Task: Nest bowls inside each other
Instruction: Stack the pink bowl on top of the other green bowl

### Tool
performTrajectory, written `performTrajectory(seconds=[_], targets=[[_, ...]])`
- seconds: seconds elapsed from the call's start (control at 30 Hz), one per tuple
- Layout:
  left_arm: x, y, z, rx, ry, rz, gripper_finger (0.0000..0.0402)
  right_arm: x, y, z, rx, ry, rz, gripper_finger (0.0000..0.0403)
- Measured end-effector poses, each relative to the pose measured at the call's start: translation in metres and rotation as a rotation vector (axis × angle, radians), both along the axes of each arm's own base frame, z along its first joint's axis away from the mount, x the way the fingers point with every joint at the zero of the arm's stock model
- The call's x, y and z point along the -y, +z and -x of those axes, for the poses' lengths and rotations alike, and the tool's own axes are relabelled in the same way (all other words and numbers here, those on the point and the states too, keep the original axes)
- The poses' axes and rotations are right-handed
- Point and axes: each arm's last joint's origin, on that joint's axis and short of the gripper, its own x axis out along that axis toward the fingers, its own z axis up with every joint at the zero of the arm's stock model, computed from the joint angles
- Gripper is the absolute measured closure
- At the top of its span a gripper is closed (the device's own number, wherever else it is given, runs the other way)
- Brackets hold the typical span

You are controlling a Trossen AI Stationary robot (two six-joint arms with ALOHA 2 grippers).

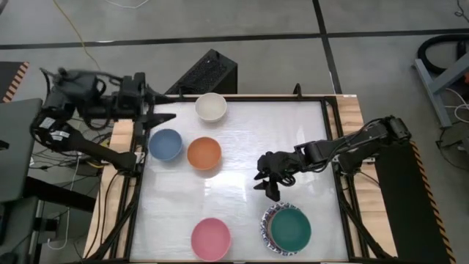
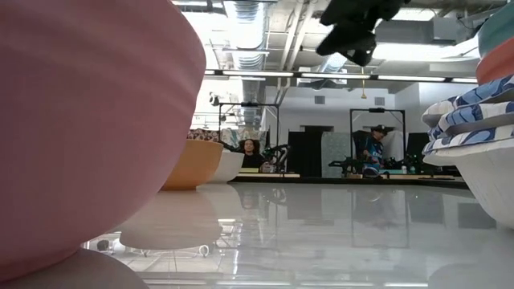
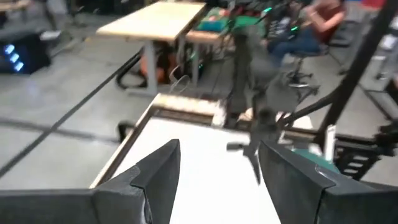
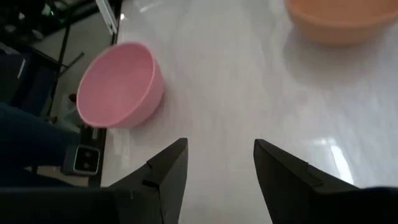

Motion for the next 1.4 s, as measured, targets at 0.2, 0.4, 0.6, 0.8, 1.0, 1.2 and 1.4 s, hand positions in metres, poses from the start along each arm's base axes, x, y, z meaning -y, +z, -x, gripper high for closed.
performTrajectory(seconds=[0.2,0.4,0.6,0.8,1.0,1.2,1.4], targets=[[0.001,-0.045,0.025,0.032,0.077,0.100,0.0195,0.019,0.005,-0.008,0.075,-0.047,0.020,0.0198],[0.001,-0.100,0.037,0.035,0.122,0.234,0.0195,0.044,0.012,-0.015,0.165,-0.107,0.051,0.0198],[-0.001,-0.137,0.051,0.061,0.159,0.355,0.0195,0.055,0.020,-0.021,0.271,-0.098,0.123,0.0198],[-0.002,-0.160,0.056,0.044,0.171,0.391,0.0195,0.069,0.021,-0.022,0.284,-0.153,0.144,0.0198],[-0.002,-0.170,0.057,0.039,0.194,0.398,0.0195,0.079,0.025,-0.022,0.287,-0.190,0.158,0.0198],[-0.002,-0.179,0.055,0.001,0.215,0.409,0.0195,0.093,0.041,-0.033,0.253,-0.270,0.295,0.0198],[-0.002,-0.182,0.054,-0.012,0.223,0.417,0.0195,0.114,0.052,-0.071,0.145,-0.254,0.404,0.0198]])
